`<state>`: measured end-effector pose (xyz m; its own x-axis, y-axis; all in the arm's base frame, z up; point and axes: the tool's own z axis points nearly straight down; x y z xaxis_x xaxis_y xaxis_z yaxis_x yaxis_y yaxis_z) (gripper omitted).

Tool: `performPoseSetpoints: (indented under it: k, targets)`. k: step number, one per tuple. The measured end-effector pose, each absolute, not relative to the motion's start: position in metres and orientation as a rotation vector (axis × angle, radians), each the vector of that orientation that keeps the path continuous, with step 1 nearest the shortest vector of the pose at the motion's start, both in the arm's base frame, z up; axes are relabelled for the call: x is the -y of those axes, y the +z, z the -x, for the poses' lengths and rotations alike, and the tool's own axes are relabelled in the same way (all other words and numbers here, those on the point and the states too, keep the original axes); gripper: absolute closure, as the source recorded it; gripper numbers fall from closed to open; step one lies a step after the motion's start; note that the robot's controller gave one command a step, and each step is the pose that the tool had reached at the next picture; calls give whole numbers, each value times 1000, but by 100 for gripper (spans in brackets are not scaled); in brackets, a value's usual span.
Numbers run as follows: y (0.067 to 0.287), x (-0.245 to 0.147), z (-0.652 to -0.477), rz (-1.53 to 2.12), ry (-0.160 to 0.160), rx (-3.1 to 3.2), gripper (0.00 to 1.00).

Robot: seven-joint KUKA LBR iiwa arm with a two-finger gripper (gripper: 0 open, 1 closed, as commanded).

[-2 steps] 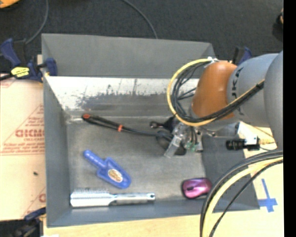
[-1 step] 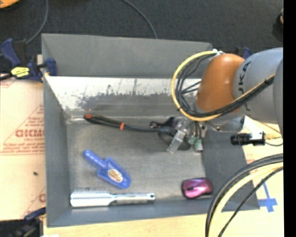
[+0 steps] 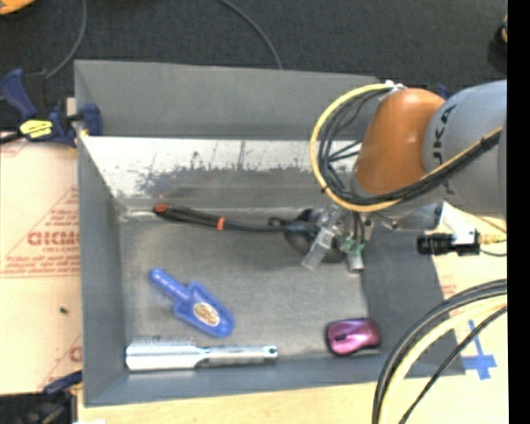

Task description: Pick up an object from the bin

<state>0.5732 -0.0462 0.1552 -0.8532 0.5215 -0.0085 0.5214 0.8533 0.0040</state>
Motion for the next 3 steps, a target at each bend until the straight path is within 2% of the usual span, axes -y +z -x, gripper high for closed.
performPoseSetpoints:
  k: [3]
  targets:
    - [181, 47, -573, -843, 2, -3015, 100]
